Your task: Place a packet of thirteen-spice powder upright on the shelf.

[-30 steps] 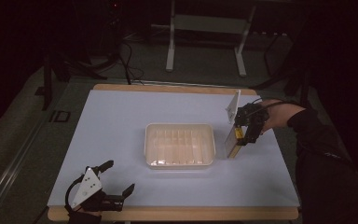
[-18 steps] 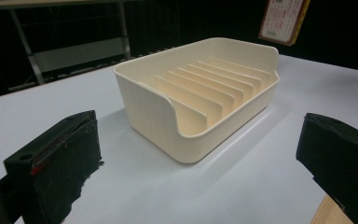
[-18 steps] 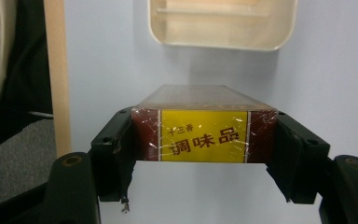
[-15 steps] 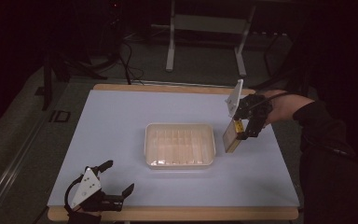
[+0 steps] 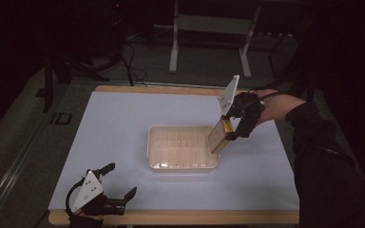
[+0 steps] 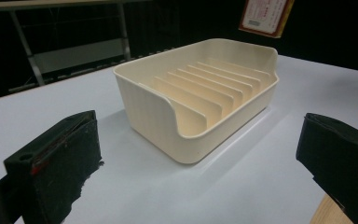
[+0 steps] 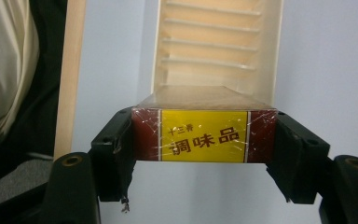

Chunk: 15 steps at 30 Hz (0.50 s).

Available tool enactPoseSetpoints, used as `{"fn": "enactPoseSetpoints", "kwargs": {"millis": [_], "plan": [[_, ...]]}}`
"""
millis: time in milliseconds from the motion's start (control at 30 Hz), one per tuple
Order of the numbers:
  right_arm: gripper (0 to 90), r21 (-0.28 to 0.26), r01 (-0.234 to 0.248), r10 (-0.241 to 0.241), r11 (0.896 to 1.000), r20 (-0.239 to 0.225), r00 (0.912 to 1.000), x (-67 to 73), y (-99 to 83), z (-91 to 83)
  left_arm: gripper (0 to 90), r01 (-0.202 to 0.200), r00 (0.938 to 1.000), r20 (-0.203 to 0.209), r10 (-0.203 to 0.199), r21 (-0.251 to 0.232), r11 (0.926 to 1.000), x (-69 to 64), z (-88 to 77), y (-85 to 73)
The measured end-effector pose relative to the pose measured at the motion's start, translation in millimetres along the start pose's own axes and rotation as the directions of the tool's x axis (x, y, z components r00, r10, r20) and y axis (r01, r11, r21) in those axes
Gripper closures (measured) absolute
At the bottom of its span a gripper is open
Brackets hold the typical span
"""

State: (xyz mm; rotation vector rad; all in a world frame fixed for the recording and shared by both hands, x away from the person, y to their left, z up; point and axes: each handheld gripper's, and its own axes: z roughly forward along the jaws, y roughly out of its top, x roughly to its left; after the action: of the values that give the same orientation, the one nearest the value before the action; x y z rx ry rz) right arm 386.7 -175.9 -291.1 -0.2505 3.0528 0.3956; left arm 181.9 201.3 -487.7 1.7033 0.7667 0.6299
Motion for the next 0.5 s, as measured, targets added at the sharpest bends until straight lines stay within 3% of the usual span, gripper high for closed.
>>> {"fn": "enactPoseSetpoints", "kwargs": {"millis": [200, 500], "plan": [[32.1, -0.035, -0.003, 0.003, 0.999, -0.005, 1.0000, -3.3, 14.6, 8.0, 0.0, -0.001, 1.0000, 0.005, 0.001, 0.002, 1.0000, -0.4, 1.0, 0.0], [32.1, -0.147, 0.007, -0.003, 0.989, 0.023, 0.9997, -10.5, 34.9, 22.4, 0.0, -0.003, 1.0000, 0.004, 0.003, 0.001, 1.0000, 0.0, 0.0, 0.2]]}}
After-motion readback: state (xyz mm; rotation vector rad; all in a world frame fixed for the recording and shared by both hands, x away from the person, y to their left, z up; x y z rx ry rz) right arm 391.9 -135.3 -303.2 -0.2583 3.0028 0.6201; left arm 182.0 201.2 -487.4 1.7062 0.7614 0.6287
